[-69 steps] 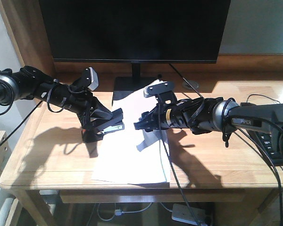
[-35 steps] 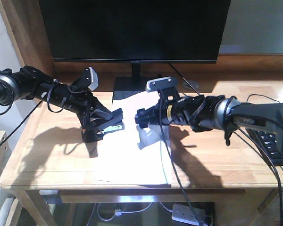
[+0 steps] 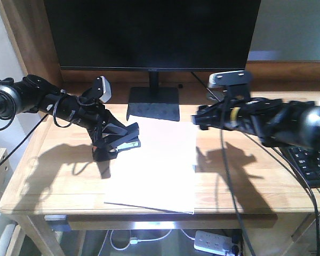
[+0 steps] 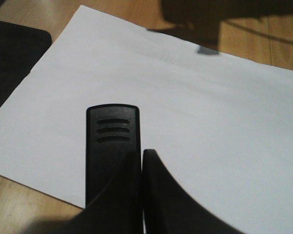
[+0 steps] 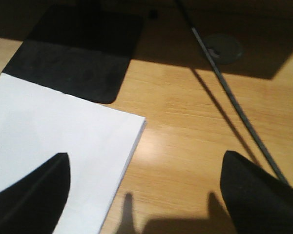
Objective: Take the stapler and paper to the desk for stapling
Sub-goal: 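Lift the right gripper away from the paper and withdraw it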
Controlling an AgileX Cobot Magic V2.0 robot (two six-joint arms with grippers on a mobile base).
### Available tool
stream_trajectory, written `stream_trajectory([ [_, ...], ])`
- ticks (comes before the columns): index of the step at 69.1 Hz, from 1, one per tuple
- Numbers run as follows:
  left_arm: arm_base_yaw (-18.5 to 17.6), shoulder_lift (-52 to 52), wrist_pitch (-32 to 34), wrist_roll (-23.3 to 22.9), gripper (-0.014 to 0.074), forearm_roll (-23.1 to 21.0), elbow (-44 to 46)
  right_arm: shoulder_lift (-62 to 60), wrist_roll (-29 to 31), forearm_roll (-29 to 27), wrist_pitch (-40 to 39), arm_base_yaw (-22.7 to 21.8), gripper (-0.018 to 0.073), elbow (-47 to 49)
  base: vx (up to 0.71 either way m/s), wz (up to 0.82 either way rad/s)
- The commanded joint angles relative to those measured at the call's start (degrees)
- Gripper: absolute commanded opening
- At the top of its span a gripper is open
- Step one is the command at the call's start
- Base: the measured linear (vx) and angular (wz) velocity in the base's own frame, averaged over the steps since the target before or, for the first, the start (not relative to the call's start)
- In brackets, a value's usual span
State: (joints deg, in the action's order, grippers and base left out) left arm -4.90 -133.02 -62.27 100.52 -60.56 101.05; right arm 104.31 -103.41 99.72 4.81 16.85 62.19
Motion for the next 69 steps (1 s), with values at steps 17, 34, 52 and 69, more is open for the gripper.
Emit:
stream_trajectory([
  [17,-0.13,3.9,-1.38,-0.5,-0.0006,-3.41,1.55,-23.17,5.87,3.16,5.49,-0.35,0.0583,-9.54,0.0,0.0],
  [34,-0.13,3.9,-1.38,-0.5,-0.0006,-3.41,1.55,-41.95,6.17,3.16,3.49,-0.35,0.0583,-16.95,0.0,0.0],
  [52,-0.13,3.9,-1.38,-0.5,-0.0006,-3.41,1.55,-60.73,7.88,3.22,-2.47,-0.35,0.0583,-24.43,0.0,0.0],
  [69,-0.13,3.9,-1.38,-0.5,-0.0006,-3.41,1.55,-77.07,7.83,3.22,-4.81,-0.35,0.0583,-34.07,0.0,0.0],
])
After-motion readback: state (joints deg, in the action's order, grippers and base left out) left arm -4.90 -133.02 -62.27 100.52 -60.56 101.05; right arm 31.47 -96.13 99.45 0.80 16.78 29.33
